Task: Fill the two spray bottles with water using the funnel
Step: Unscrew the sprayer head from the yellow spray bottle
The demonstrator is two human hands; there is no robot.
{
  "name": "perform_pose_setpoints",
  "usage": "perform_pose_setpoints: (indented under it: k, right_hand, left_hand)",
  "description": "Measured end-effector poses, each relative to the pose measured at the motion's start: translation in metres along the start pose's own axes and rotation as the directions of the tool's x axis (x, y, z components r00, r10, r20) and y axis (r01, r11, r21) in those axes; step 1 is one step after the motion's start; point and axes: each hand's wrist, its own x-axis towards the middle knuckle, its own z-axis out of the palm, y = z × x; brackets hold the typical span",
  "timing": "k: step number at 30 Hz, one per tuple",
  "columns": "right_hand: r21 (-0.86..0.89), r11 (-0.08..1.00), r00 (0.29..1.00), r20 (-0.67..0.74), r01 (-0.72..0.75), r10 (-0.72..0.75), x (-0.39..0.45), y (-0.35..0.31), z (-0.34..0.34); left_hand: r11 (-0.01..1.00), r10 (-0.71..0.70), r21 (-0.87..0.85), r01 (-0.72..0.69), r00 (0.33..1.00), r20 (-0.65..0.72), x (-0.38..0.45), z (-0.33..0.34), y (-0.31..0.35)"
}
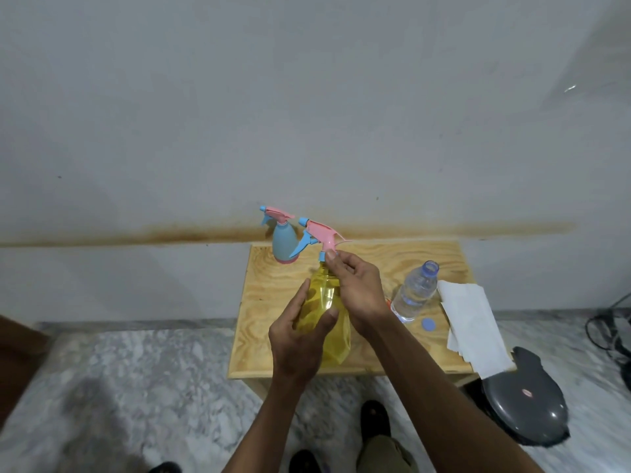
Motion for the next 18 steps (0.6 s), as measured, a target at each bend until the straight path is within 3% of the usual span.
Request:
perform_pose_setpoints:
  k: [7,14,18]
  right_hand:
    - [0.019,1.000,0.999,-0.022,-0.022,0.022,0.001,-0.001,0.009]
    - [0.052,0.998,0.993,0.113,-0.040,0.034,0.002,-0.010,0.007]
    - [0.091,0.996,0.999,0.045,-0.018,0.014,0.002,-0.013,0.010]
  left_hand:
    - [0.999,0.029,0.040,-0.030,0.999,0.022,0.004,-0.006,0.007]
    - [1.000,0.027,-0.008,-0.027,0.999,0.021,0.009,-0.007,0.013]
    - [0.998,0.034,-0.045,-0.033,0.999,0.009,0.009,-0.006,0.015]
